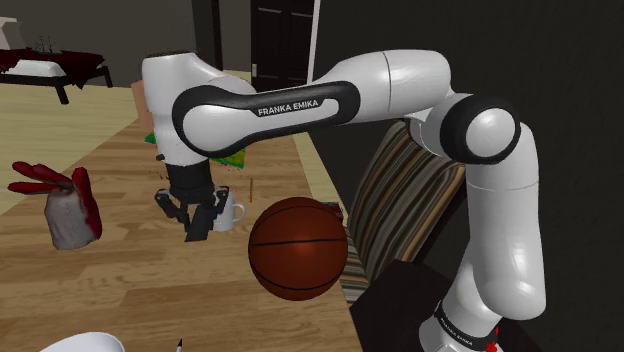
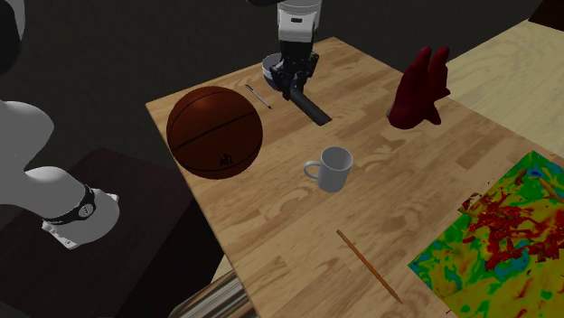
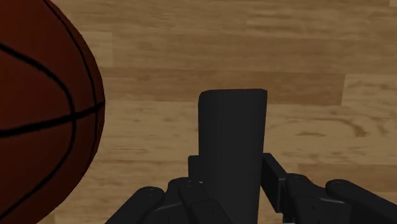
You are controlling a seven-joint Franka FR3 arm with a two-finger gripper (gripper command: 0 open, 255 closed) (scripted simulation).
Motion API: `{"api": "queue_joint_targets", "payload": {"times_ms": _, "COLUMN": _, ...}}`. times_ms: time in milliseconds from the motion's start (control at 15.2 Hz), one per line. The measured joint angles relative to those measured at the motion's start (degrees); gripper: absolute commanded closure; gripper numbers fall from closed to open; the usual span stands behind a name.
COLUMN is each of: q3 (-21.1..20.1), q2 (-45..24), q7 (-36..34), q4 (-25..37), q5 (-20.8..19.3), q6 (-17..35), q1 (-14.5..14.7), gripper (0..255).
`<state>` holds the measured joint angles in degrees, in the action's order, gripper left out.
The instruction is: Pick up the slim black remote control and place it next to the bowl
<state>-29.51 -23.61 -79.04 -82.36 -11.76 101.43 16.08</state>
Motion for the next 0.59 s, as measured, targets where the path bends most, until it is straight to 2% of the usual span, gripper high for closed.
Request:
{"api": "queue_joint_targets", "payload": {"times_ms": 330, "q3": -0.5, "q2": -6.5, "q7": -5.8, "q4": 9.2, "q5": -2.9, "q6": -3.4, "q1": 6.9, "gripper": 255}}
{"api": "queue_joint_targets", "payload": {"times_ms": 594, "q3": -0.4, "q2": -6.9, "q7": -6.6, "q4": 7.9, "q5": -3.1, "q6": -1.8, "q1": 7.2, "gripper": 255}}
